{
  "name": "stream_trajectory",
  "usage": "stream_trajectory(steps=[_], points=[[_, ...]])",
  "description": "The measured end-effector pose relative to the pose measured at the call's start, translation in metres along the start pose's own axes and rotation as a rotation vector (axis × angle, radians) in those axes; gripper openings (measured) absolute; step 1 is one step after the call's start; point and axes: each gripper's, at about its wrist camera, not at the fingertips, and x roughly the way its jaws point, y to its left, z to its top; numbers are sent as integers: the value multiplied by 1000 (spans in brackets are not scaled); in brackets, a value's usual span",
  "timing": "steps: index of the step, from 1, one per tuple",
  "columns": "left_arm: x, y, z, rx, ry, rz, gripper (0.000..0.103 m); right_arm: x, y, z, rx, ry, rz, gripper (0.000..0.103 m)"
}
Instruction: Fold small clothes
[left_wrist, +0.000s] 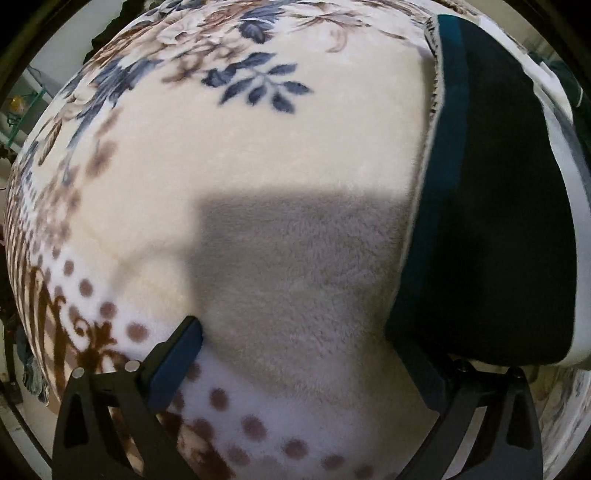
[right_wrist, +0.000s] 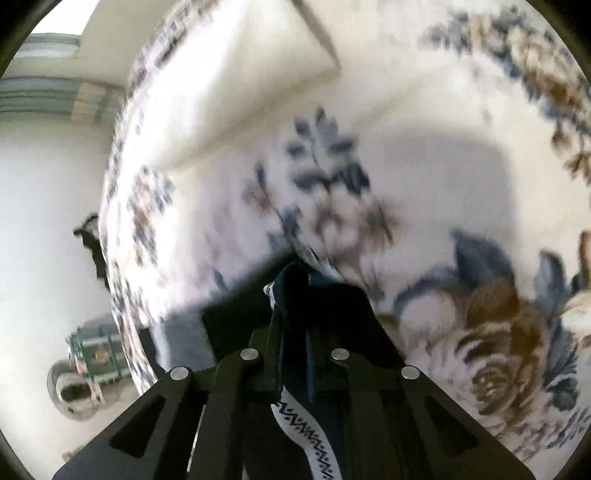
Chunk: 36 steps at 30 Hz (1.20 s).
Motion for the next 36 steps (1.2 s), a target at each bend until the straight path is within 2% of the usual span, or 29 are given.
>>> stream_trajectory(steps=[1, 4, 6, 7, 8, 9, 11, 14, 17, 19, 21, 22, 23, 25, 28, 30, 31, 33, 34, 35, 36], points=[[0, 2, 1, 0, 5, -9, 103, -7, 7, 6, -16, -28, -16, 8], [2, 4, 10, -1, 14, -39, 103, 6, 6, 18, -52, 8, -104, 8], [-5, 11, 11, 7, 36, -57, 103, 21, 7, 21, -66, 82, -118, 10], [-10, 15, 12, 8, 44, -68, 103, 27, 4, 21, -46, 157, -99, 11], [-17, 19, 13, 6, 45, -76, 103, 22, 0, 18, -29, 175, -66, 14], [-24, 24, 13, -1, 35, -76, 103, 13, -4, 13, -15, 177, -23, 19], [-41, 35, 13, -27, 1, -69, 103, -14, -22, -12, 33, 187, 2, 42], [-54, 52, 13, -86, -6, -74, 103, -28, -49, -55, 93, 240, -17, 52], [-62, 65, 19, -140, -11, -84, 103, -19, -84, -99, 211, 334, 11, 52], [-64, 67, 20, -141, -21, -77, 103, -2, -93, -119, 259, 379, 43, 52], [-71, 58, 16, -125, -27, -75, 103, 3, -89, -131, 254, 360, 66, 22], [-74, 55, 19, -116, -38, -79, 103, 0, -81, -133, 213, 339, 60, 14], [-76, 50, 19, -109, -46, -85, 103, -7, -74, -133, 177, 305, 33, 11], [-85, 39, 25, -95, -72, -94, 103, -38, -62, -130, 118, 209, 13, 9], [-96, 25, 32, -71, -107, -111, 103, -68, -60, -124, 38, 152, -43, 9], [-95, 18, 44, -61, -117, -125, 103, -57, -70, -125, 30, 205, -105, 10], [-95, 14, 50, -58, -119, -128, 103, -45, -75, -124, 38, 268, -106, 11], [-95, 9, 61, -55, -137, -143, 103, -21, -89, -125, 75, 400, -133, 20], [-95, 5, 70, -49, -144, -150, 103, -20, -93, -120, 86, 409, -147, 25], [-96, 1, 78, -45, -153, -155, 103, -23, -93, -114, 91, 388, -140, 25], [-96, -3, 86, -40, -169, -165, 103, -32, -90, -100, 89, 319, -113, 26]])
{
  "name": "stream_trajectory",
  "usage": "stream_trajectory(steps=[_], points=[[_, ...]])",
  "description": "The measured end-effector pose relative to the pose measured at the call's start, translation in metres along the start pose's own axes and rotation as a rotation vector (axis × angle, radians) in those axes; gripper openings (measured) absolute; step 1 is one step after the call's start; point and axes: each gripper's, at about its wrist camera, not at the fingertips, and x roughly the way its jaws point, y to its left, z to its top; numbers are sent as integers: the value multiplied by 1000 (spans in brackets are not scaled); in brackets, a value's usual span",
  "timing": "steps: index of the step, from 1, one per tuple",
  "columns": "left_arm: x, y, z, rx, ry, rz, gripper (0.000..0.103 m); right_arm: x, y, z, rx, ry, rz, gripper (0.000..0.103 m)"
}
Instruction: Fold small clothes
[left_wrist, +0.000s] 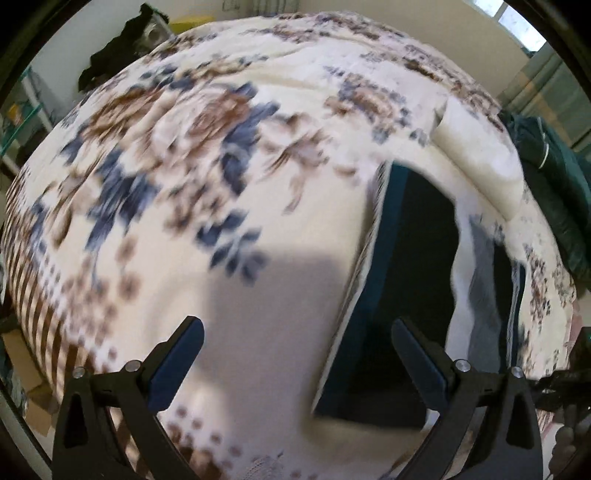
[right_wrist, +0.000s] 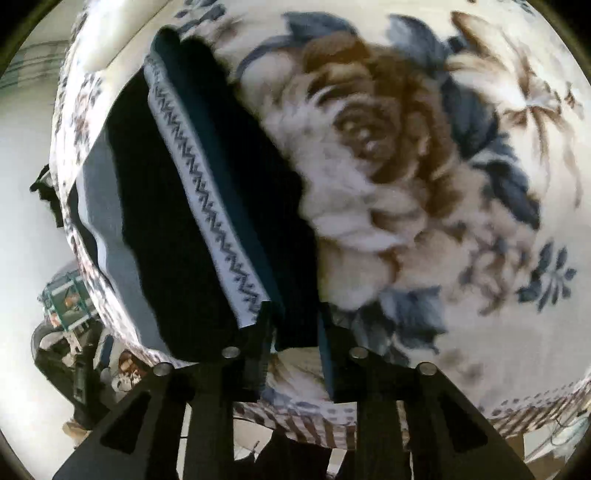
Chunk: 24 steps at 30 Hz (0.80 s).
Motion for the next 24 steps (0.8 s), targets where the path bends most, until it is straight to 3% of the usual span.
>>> stream_trajectory(steps=[2, 4, 6, 9, 10, 11, 12, 13, 15, 19, 20, 24], points=[[9, -10, 19, 26, -20, -9, 103, -16, 11, 21, -14, -93, 52, 55], [25, -22, 38, 61, -28, -11, 103, -27, 23, 50, -16, -191, 136, 61], [38, -31, 52, 85, -20, -11, 103, -23, 32, 80, -26, -194, 185, 61], [48, -43, 68, 107, -28, -24, 103, 3, 51, 121, -49, -116, 173, 60], [50, -46, 71, 114, -27, -32, 103, 10, 60, 128, -85, -105, 161, 38], [51, -47, 73, 117, -25, -30, 103, 11, 69, 129, -127, -119, 130, 9], [54, -49, 75, 117, -19, -37, 103, 12, 80, 127, -158, -153, 102, 9], [57, -50, 77, 118, -11, -49, 103, -2, 89, 124, -184, -246, 84, 8], [64, -52, 78, 124, -2, -43, 103, -12, 89, 125, -173, -308, 66, 8], [69, -46, 70, 116, 47, -45, 103, 7, 82, 139, -143, -189, 34, 12], [63, -42, 65, 114, 51, -49, 103, 5, 80, 136, -135, -171, 34, 21], [30, -10, 25, 79, 90, -49, 103, -18, 39, 95, -9, -134, 88, 42]])
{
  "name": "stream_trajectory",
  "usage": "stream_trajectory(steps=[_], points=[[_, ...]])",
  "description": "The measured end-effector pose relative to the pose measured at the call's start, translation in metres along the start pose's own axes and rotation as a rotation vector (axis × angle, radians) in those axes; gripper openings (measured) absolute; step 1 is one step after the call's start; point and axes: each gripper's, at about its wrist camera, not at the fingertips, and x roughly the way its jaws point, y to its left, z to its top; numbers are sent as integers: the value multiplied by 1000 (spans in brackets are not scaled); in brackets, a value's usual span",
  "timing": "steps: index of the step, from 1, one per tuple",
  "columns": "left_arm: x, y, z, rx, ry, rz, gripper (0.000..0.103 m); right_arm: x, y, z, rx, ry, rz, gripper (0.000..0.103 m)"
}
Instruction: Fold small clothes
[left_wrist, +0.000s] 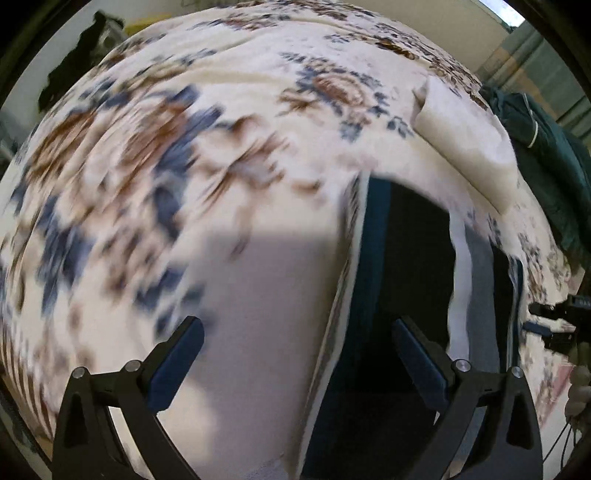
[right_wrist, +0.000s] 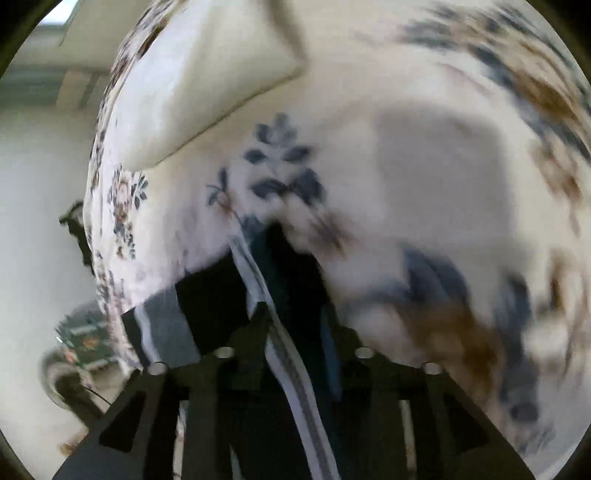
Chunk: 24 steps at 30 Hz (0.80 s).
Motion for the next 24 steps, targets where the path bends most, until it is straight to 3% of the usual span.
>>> stream_trajectory(steps=[2, 6, 8, 10, 11, 12, 13, 16, 18, 21, 24], points=[[-8, 14, -21, -35, 37, 5, 103, -9, -28, -33, 66, 45, 12, 55], [-6, 41, -59, -171, 148, -62, 103, 6, -69, -88, 223, 151, 76, 56], [6, 46, -72, -235, 208, -144, 95, 21, -83, -110, 307, 185, 151, 56], [19, 44, -79, -308, 244, -258, 81, 33, -88, -123, 362, 195, 233, 56], [22, 42, -80, -325, 245, -291, 56, 34, -89, -128, 385, 172, 254, 41], [25, 39, -80, -337, 242, -330, 20, 31, -88, -131, 388, 138, 254, 21], [28, 35, -79, -344, 239, -351, 16, 27, -85, -134, 368, 110, 238, 11], [25, 30, -77, -358, 189, -342, 13, 5, -66, -141, 304, 1, 175, 9], [28, 30, -78, -350, 197, -342, 13, -6, -65, -145, 303, -33, 152, 9], [28, 31, -81, -344, 223, -338, 14, 8, -67, -148, 266, 13, 34, 8], [11, 31, -74, -313, 240, -291, 24, 29, -61, -144, 171, 75, -59, 11]])
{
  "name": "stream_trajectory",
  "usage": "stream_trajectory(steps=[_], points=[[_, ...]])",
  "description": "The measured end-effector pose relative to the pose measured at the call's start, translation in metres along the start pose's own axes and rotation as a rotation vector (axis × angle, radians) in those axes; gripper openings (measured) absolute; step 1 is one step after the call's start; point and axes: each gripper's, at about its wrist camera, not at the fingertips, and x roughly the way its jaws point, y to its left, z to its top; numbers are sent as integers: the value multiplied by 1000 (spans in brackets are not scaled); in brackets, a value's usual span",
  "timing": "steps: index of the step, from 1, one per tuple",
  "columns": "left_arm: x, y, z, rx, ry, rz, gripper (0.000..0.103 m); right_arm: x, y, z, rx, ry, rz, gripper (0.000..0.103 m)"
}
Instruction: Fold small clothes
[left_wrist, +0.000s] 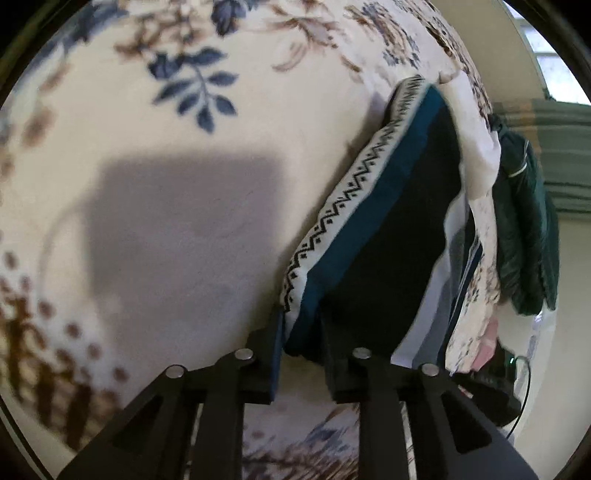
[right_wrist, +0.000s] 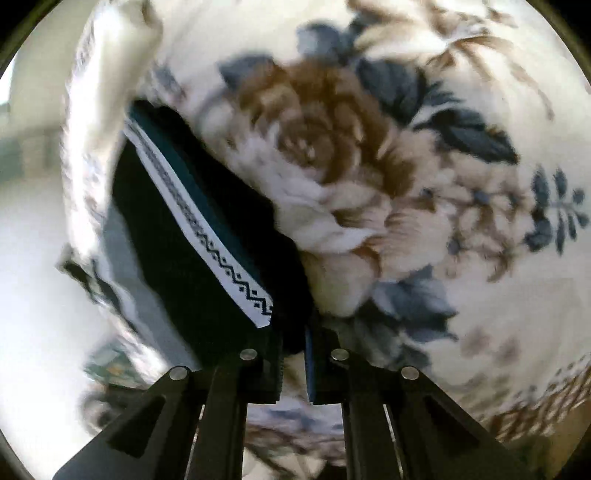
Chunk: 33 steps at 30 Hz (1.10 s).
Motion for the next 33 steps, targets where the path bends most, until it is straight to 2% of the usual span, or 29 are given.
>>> stream_trajectory(steps=[1, 2, 3, 4, 5, 7, 8, 10, 12, 14, 17, 20, 23, 25, 27, 28, 29, 30, 32, 33], points=[[-13, -5, -3, 12, -21, 36, 26, -3, 6, -3, -26, -11, -44, 19], [-21, -10, -4, 28, -39, 37, 28, -10, 11, -6, -46, -34, -81, 26], [-29, -17, -5, 50, -56, 31, 42, -22, 17, -12, -64, -67, -101, 28], [-38, -29, -7, 85, -82, 27, 49, -31, 20, -18, -66, -91, -93, 29], [-41, -37, -8, 110, -105, 7, 57, -39, 25, -24, -72, -109, -53, 29], [-36, -59, -7, 164, -120, -40, 57, -47, 35, -36, -107, -101, 93, 29], [-24, -72, -7, 192, -109, -44, 57, -43, 43, -41, -121, -67, 161, 29], [2, -89, -7, 222, -88, -48, 57, -23, 58, -48, -134, -8, 233, 29], [31, -95, -9, 248, -47, -5, 57, -2, 68, -50, -147, 9, 207, 29], [54, -93, -12, 277, -31, 59, 57, 25, 81, -49, -182, 9, 108, 29], [62, -88, -11, 287, -26, 65, 59, 48, 93, -47, -217, -5, -40, 27], [64, -90, -9, 312, -14, 72, 59, 64, 106, -48, -261, -38, -147, 26], [50, -97, -8, 305, 5, 70, 57, 70, 118, -47, -274, -31, -187, 27], [22, -95, -6, 308, -32, 34, 57, 55, 119, -44, -272, 14, -137, 29], [-8, -94, 2, 317, -102, 21, 58, 29, 110, -41, -264, 29, -31, 41], [-21, -87, 11, 307, -135, 23, 62, 10, 102, -36, -269, 18, 41, 67], [-26, -79, 19, 293, -144, 24, 78, -3, 96, -31, -272, -6, 76, 88], [-27, -69, 29, 277, -148, 13, 80, -16, 90, -25, -280, -38, 104, 93], [-18, -47, 47, 247, -143, -15, 80, -32, 75, -4, -320, -97, 121, 94], [-7, -44, 52, 238, -125, -36, 80, -29, 69, 7, -329, -98, 125, 94]])
